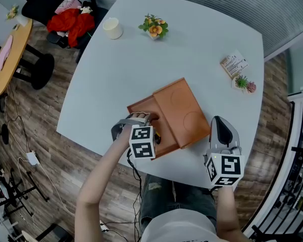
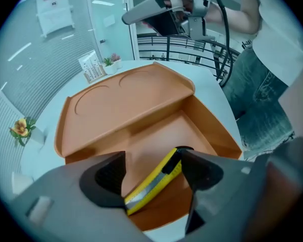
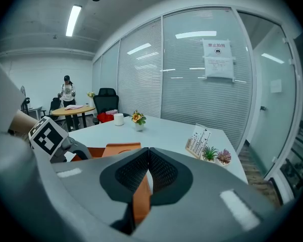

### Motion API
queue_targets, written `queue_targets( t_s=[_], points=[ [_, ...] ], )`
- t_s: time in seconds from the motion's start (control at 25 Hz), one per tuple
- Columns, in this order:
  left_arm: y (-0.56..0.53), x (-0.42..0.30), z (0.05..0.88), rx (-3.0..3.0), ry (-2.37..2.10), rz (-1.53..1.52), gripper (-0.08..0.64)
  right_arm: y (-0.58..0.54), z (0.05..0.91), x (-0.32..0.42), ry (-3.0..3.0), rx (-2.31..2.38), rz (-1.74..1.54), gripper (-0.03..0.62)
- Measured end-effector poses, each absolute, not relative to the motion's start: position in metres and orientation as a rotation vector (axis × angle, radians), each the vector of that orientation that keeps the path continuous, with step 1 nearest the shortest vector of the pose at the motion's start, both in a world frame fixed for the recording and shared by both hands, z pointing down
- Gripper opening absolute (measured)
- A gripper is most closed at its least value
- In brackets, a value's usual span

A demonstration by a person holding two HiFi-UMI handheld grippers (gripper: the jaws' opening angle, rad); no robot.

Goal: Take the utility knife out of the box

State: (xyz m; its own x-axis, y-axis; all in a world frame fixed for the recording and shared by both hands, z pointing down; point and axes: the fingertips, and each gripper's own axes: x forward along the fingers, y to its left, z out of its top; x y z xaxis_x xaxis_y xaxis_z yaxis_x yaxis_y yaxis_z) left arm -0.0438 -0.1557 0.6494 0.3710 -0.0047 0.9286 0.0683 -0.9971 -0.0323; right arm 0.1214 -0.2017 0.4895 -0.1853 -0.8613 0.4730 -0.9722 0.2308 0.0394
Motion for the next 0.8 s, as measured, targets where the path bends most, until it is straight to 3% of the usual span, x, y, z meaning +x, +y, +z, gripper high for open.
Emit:
queue_targets(
  t_s=[0.36,0.8],
  points=[
    [-0.186,-0.040,0.643,-2.612,0.161,-1.640,0.337,-0.203,0.496,0.117,-2.118,1.674,0.386,0.029],
    [-0.170,-0.054,0.646,-2.589,0.009,-1.711,0.339,-0.205,0.497,0.111,-2.126,1.652,0.390,0.029]
  ],
)
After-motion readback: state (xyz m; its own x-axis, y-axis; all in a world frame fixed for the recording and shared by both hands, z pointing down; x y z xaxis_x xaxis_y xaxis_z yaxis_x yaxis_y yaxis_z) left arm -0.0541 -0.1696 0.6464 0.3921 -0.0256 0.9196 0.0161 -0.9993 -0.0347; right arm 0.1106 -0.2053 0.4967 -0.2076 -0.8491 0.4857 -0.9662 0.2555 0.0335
